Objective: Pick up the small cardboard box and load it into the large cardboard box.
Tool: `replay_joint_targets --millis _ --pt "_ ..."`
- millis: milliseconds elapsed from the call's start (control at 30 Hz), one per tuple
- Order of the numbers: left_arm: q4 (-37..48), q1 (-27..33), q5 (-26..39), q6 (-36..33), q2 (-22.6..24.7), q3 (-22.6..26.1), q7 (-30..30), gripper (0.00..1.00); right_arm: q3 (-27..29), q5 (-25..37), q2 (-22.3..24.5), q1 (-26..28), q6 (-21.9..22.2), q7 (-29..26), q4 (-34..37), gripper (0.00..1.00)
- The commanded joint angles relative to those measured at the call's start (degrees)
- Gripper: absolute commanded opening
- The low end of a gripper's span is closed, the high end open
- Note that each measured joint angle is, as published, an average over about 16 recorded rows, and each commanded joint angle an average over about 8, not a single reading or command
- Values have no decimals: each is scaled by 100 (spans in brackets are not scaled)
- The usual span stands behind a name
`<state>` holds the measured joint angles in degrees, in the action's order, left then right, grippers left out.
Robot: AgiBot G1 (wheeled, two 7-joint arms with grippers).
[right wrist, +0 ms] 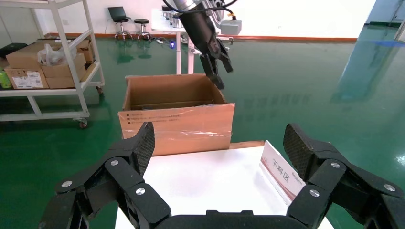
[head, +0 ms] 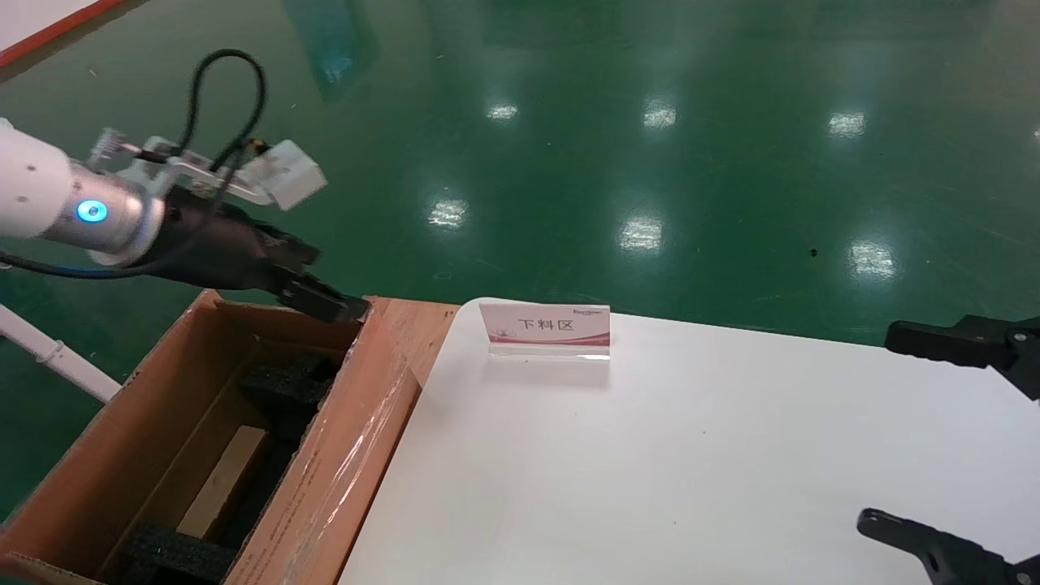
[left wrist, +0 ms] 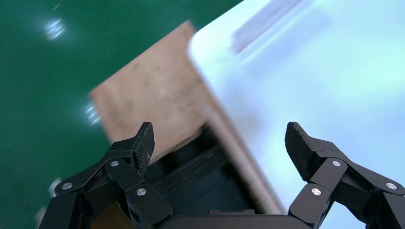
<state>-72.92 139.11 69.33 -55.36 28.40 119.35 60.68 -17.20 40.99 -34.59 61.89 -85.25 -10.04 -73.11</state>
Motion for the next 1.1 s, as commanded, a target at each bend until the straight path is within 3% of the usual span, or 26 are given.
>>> replay_joint_targets --millis 33,1100 --pt "-13 -215 -81 -83 17 -299 -143 100 -1 0 0 0 0 0 1 100" --pt "-45 -4742 -1682 -1854 404 -6324 -3055 100 47 34 -16 -14 -17 -28 -18 100"
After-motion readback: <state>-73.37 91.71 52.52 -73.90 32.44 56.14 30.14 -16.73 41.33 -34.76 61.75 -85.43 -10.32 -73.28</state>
